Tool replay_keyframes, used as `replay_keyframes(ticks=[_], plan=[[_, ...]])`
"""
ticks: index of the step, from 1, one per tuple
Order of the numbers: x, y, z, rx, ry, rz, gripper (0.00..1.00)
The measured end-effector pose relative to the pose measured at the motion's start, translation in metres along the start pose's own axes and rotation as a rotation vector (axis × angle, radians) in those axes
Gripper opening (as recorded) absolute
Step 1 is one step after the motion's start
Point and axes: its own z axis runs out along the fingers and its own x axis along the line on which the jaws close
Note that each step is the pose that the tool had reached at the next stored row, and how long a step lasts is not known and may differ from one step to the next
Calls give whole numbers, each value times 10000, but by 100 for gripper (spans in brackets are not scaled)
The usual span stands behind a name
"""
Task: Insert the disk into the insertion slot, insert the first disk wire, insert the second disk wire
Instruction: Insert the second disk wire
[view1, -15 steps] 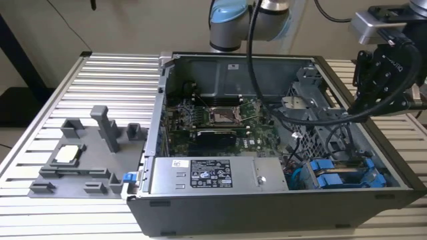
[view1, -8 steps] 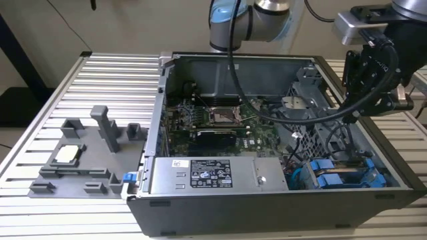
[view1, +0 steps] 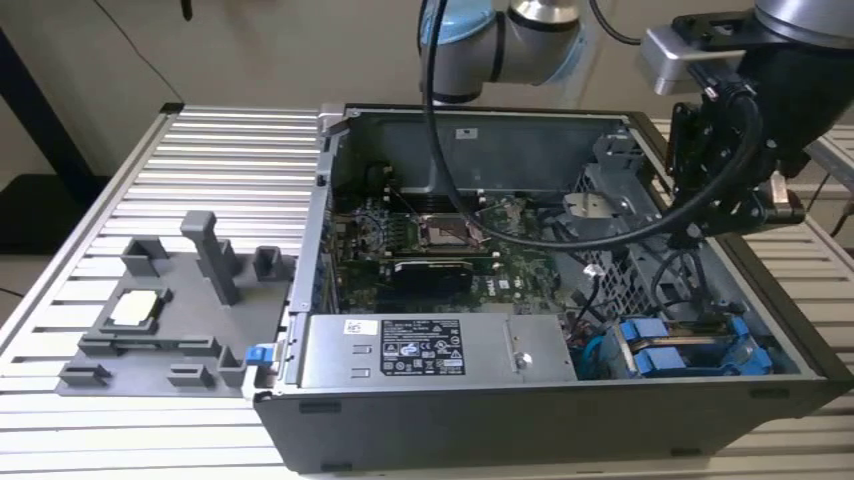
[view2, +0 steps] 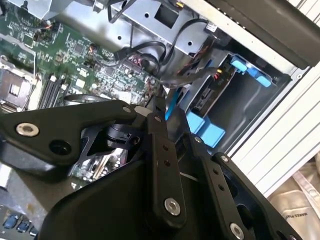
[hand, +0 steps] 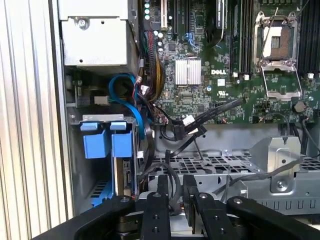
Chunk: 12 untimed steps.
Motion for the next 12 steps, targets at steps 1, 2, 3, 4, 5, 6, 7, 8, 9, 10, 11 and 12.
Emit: replay_keyframes(ticks=[1,2,3,4,5,6,7,8,9,10,11,12], plan=[[5,23,-2,18,-1,-15,27],[11,45,-3,34,-3,-31,27],[16,68,-5,47,-4,-51,27],[21,90,-7,56,-4,-79,27],[26,109,-9,60,-6,-115,27],[29,127,-9,63,-10,-160,27],[32,139,-10,64,-15,-227,27],[33,144,-10,59,-22,-343,27],[33,147,-11,53,-30,-485,27],[33,150,-11,48,-40,-640,27],[33,152,-10,45,-50,-783,27],[33,157,-10,44,-58,-902,27]])
